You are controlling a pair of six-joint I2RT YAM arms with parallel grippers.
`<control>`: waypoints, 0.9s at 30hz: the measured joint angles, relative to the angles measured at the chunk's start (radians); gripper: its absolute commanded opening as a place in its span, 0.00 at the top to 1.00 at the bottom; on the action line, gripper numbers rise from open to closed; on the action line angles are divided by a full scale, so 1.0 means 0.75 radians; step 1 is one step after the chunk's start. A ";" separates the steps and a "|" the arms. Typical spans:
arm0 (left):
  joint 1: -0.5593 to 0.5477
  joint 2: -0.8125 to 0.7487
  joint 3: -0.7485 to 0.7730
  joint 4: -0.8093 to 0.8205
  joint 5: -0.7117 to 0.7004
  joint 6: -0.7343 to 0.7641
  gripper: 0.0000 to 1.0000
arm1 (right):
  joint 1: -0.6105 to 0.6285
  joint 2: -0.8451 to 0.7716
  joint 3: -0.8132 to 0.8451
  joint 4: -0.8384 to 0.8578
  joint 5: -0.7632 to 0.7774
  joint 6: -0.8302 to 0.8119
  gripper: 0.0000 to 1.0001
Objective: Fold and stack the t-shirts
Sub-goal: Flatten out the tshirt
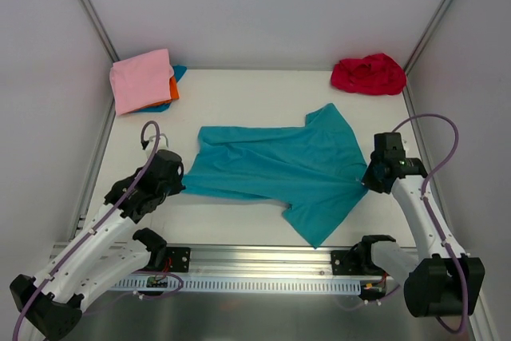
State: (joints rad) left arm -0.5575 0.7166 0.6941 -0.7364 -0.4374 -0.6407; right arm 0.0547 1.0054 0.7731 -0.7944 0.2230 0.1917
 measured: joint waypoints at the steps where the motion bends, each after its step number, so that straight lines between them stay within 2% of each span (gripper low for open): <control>1: 0.000 0.000 0.002 -0.010 -0.005 -0.001 1.00 | -0.005 0.008 0.006 -0.001 0.005 -0.003 0.99; 2: 0.000 0.001 0.003 -0.017 -0.012 -0.001 1.00 | -0.007 0.016 0.012 -0.001 0.007 -0.005 0.78; 3: 0.000 0.001 0.004 -0.023 -0.015 -0.002 1.00 | -0.008 0.026 0.018 0.001 0.006 -0.007 0.62; 5: 0.000 0.001 0.006 -0.028 -0.022 -0.002 1.00 | -0.010 0.045 0.031 0.003 -0.001 -0.015 0.35; 7: 0.000 0.003 0.006 -0.029 -0.024 -0.002 1.00 | -0.011 0.055 0.034 0.006 -0.030 -0.024 0.19; 8: 0.000 0.005 0.006 -0.028 -0.024 -0.002 1.00 | -0.006 0.052 0.034 0.004 -0.055 -0.025 0.01; 13: 0.000 0.035 0.006 -0.024 -0.023 -0.002 1.00 | 0.060 -0.078 0.005 -0.003 -0.206 -0.011 0.01; 20: 0.000 0.075 0.006 0.025 -0.009 -0.003 1.00 | 0.221 -0.380 -0.198 -0.061 -0.460 0.079 0.04; 27: 0.000 0.090 0.006 0.071 0.019 -0.003 1.00 | 0.408 -0.467 -0.252 -0.138 -0.564 0.173 0.07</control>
State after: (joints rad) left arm -0.5575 0.7837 0.6983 -0.6834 -0.4229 -0.6426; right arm 0.3607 0.6552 0.5838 -0.8982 -0.1997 0.3218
